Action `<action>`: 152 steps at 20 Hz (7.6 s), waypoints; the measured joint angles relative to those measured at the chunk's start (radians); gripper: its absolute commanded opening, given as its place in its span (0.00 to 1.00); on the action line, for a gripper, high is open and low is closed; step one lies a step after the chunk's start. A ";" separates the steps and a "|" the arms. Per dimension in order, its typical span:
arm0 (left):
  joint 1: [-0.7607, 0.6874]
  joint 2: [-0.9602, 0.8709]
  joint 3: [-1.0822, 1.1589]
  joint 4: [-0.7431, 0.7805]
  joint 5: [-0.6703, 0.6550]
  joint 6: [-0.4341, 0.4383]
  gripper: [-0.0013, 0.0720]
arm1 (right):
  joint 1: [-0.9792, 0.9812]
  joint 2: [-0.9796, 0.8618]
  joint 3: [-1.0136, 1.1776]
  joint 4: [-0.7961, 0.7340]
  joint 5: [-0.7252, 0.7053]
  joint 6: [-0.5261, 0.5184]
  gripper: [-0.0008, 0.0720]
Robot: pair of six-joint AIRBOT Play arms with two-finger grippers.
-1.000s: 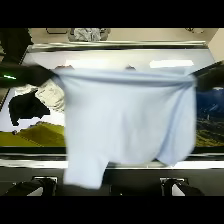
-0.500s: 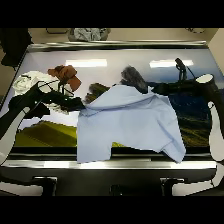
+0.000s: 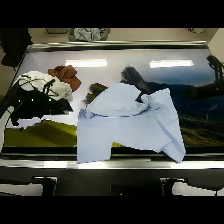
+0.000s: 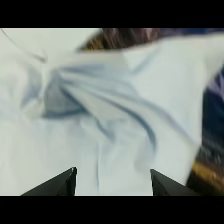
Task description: Fold the shirts.
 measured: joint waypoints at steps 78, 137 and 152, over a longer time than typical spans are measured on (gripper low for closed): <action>-0.070 0.034 0.354 0.186 0.198 -0.096 0.05 | 0.279 -0.090 0.188 -0.383 -0.169 0.189 0.08; 0.163 0.352 -0.808 -0.085 0.055 0.158 0.05 | -0.005 0.143 -0.587 -0.372 0.072 0.097 0.83; 0.163 0.352 -0.812 -0.092 0.072 0.235 0.05 | -0.006 0.136 -0.718 -0.316 -0.109 0.156 0.81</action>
